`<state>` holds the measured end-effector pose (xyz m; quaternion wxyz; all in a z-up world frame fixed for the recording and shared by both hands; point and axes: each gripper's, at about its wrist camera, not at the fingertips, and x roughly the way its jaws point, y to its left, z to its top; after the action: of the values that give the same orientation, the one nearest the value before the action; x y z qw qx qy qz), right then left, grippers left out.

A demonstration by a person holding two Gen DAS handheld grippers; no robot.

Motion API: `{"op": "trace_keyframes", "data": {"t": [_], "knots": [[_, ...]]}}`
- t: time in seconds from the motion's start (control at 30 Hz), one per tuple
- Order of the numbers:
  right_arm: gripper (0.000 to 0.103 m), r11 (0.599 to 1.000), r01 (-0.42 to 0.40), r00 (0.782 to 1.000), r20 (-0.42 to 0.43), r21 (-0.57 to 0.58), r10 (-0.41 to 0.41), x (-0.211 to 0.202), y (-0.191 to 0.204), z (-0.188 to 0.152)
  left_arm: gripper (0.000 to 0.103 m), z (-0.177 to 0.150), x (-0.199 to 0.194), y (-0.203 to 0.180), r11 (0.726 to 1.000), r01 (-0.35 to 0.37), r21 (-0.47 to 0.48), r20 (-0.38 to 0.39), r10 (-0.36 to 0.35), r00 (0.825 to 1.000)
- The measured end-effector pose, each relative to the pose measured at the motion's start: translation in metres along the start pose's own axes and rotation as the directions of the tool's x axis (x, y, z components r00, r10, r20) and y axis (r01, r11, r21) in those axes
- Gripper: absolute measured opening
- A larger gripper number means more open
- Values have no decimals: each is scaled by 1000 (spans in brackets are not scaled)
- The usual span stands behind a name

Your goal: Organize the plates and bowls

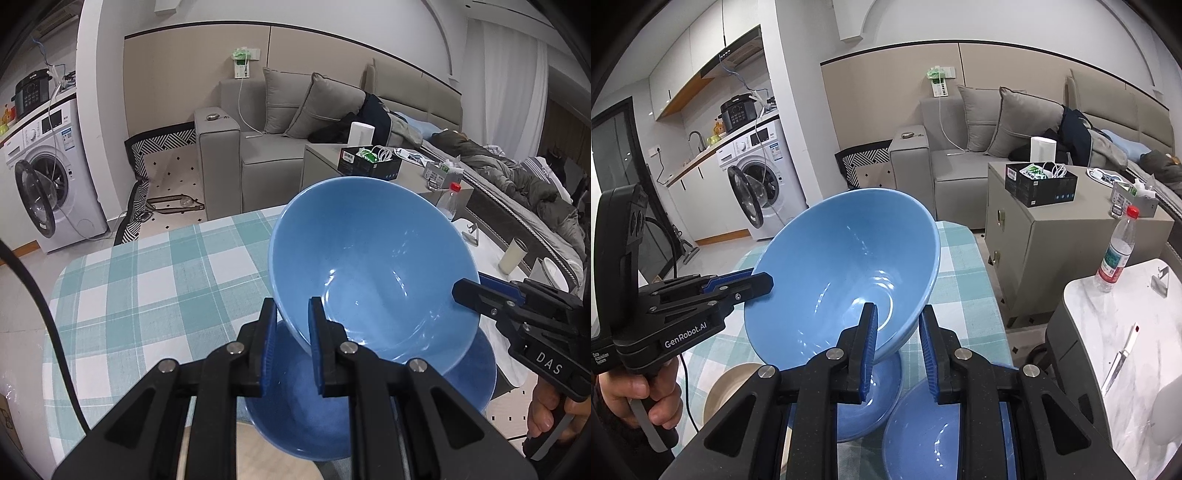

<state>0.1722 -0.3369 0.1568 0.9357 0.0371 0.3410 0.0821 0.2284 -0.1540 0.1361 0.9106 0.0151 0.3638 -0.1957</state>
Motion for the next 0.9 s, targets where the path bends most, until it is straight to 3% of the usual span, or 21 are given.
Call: {"op": "trace_keyframes", "data": {"t": [0.9], "knots": [[24, 997, -71, 997, -25, 4, 71, 13, 24, -48, 14, -47, -15, 18, 999, -42, -2, -6, 42, 999]]}}
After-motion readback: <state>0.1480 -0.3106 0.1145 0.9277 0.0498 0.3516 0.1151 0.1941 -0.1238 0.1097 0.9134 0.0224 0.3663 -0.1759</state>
